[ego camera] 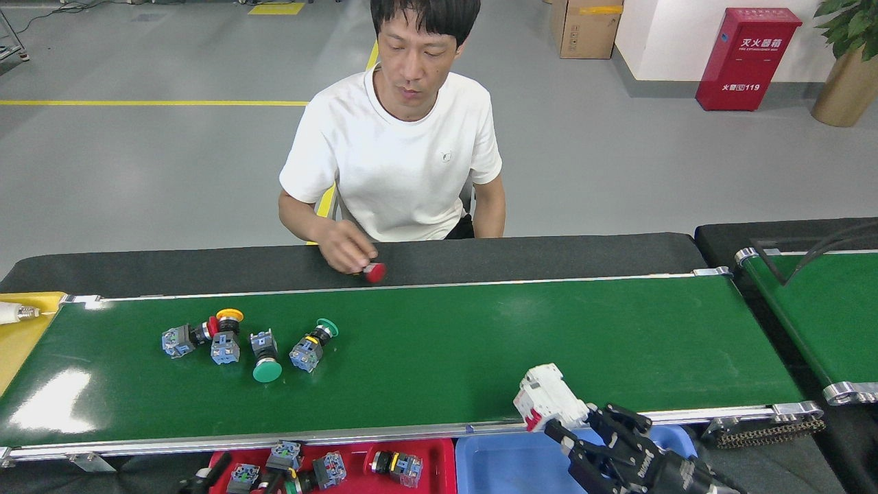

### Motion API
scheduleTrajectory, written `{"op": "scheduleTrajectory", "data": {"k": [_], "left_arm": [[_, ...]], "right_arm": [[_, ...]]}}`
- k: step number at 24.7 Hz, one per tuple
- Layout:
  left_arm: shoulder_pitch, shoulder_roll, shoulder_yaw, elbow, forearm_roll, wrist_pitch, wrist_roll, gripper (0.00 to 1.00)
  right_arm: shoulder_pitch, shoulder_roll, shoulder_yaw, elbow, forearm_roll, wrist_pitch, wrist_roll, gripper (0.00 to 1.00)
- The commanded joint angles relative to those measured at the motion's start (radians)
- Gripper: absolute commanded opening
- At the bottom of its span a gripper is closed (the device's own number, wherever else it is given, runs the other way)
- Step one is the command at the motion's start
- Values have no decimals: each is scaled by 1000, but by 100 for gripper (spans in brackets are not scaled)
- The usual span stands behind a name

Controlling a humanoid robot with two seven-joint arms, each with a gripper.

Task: Pick switch part from conveyor to tray
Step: 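Grasp the white switch block with the right gripper, lower into blue tray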

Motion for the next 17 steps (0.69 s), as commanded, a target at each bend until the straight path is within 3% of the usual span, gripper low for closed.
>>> {"op": "scheduleTrajectory", "data": {"k": [1,2,4,5,6,12,15,17], "left_arm": [[-11,-22,90,0,30,9,-49,100],[-14,-22,125,11,43,9,-64,100],[-23,-24,184,37,66,12,-76,100],[-28,-22,203,49,70,12,-76,100],[-31,-21,213,57,70,12,-76,100],[-121,-10,188,71,25,35,-81,100],[-242,-3,167,169,-85,57,-82,100],[-311,-1,165,235,-116,57,-82,100]], "right_arm": [[-2,-4,-10,-17,-7,-16,13,31],[-1,-5,-7,-17,-7,-16,27,49],[9,-1,-7,-20,-8,-16,82,60],[10,7,-8,-25,-10,-16,105,82],[13,12,-13,-31,-18,-16,112,87],[25,27,-13,-60,-36,-16,115,93],[22,97,-79,-61,-36,-16,116,92],[5,176,-163,-61,-28,-16,142,87]]}}
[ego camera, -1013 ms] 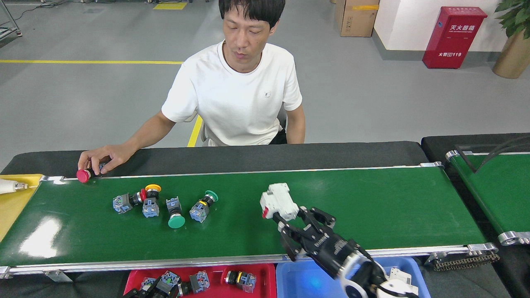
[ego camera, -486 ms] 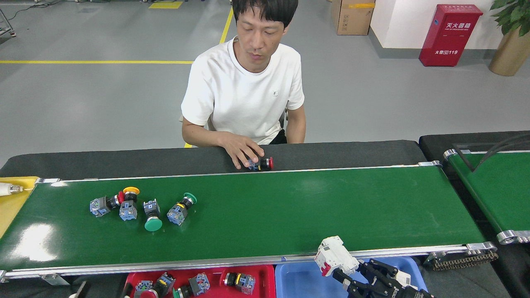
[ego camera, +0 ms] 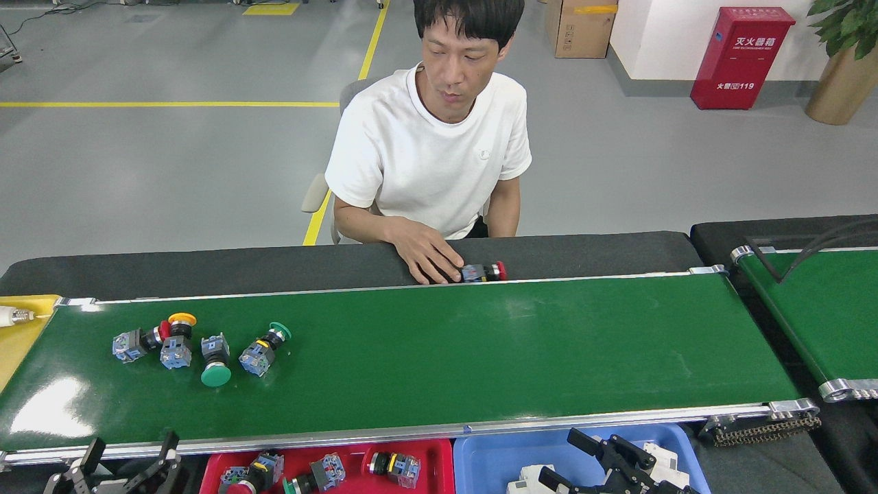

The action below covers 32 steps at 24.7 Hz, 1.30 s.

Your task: Pick switch part from conveyor to tray

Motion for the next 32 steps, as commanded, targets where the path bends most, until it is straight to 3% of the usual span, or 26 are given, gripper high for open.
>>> {"op": "scheduleTrajectory", "data": {"k": [1,5,10,15,18,25,26,27,28,30,31,32], "left_arm": [[-52,14,-2,40,-25,11,2,100],[-170,25,-8,158,-84,40,3,100],[-299,109,-65,338,-93,111,11,100],[-374,168,-106,462,-85,134,12,100],[-421,171,-106,516,-85,143,11,100],[-579,235,-131,744,-85,178,14,92],[-590,250,-137,777,-82,180,17,84],[-593,261,-143,792,-82,174,26,70],[-595,275,-160,804,-82,167,38,47],[-593,287,-181,804,-79,157,48,13],[-593,287,-184,803,-68,141,49,3],[-588,286,-184,797,-54,137,49,2]], "right_arm": [[-34,48,-73,-12,4,-16,34,86],[-111,55,-119,-6,24,-16,43,85],[-158,71,-119,13,194,355,22,85],[-158,102,-117,10,309,602,-146,86],[-135,99,-113,-16,320,611,-225,86],[32,88,-56,-151,321,551,-233,88],[47,94,-56,-167,326,554,-239,88],[58,96,-56,-174,333,557,-254,87],[80,96,-56,-176,361,559,-285,87],[115,96,-56,-176,403,559,-319,87],[138,96,-55,-176,427,559,-328,87],[150,97,-55,-176,433,559,-330,87]]}}
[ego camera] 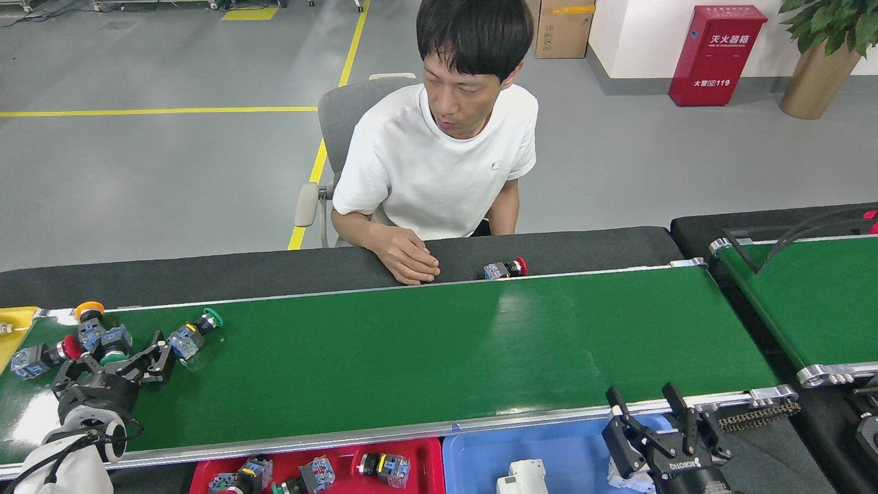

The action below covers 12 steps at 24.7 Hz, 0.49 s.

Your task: Pick switch part from conveyor to tray

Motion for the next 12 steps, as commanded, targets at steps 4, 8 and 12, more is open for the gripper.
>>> {"op": "scheduleTrajectory", "data": {"k": [4,8,12], "left_arm": [[43,6,-3,-107,80,-46,14,2],[253,6,6,-375,177,-83,14,3],[542,-5,9,-704,260,-86,14,3]], "right_arm": [[5,11,-2,-15,10,3,-26,87],[6,8,-2,-7,10,1,-27,88],[6,9,-2,-5,10,1,-26,88]]}}
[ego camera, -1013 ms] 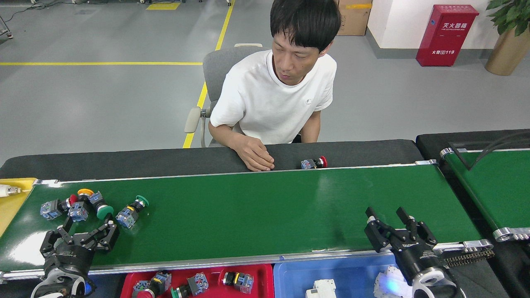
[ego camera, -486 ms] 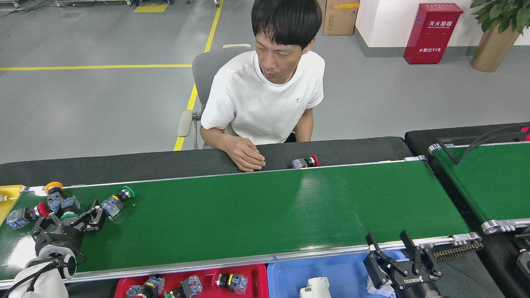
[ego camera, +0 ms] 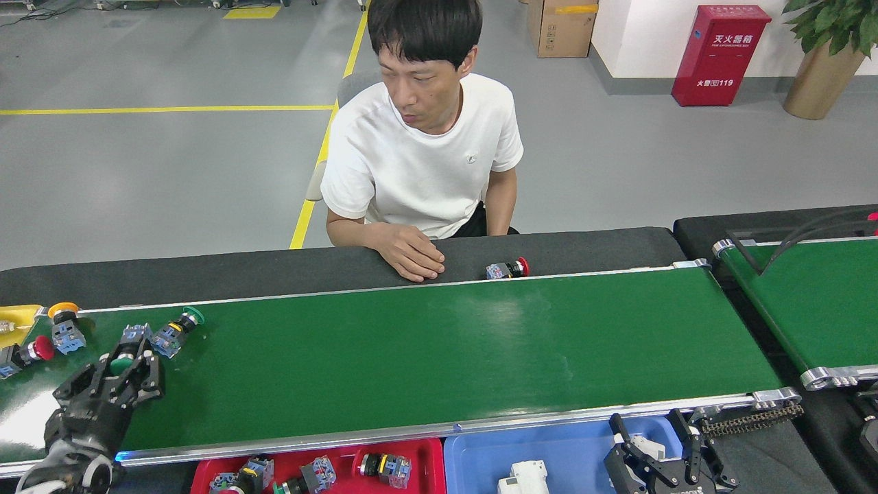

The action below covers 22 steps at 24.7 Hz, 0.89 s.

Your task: Pick switch part from conveyor to tray

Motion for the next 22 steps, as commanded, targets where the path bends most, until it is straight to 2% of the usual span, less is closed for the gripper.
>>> {"op": "scheduleTrajectory", "data": {"k": [1,4,6,10,12,15,19,20,21,22], "left_arm": [[80,-2,6,-134,26,-7,8,3],[229,-42,-17,-315,28,-15,37,5],[290,-45,-64,-386,25,-52,51,7],[327,-31,-170,-413,22,-104,63,17],[338,-19,-239,-413,14,-148,108,31],[344,-8,-271,-413,-35,-194,125,55],[344,-25,-267,-413,-60,-194,126,72],[342,-26,-264,-412,-58,-194,126,95],[342,-25,-261,-413,-58,-194,126,100],[342,-25,-258,-412,-58,-194,126,100]], "right_arm": [[-3,2,-2,-11,0,0,-9,88],[-3,2,-2,-11,0,0,-9,88],[-3,2,-2,-11,0,0,-9,89],[-2,0,-2,-12,0,0,-11,91],[-2,0,-2,-17,0,0,-9,97],[-2,0,-19,-19,-1,0,-9,99],[-3,-1,-31,-17,-6,-3,-9,99],[-3,0,-30,-17,-5,0,-8,99],[-8,3,-30,-17,-5,2,-6,99],[-14,5,-30,-17,-1,5,-5,98]]}}
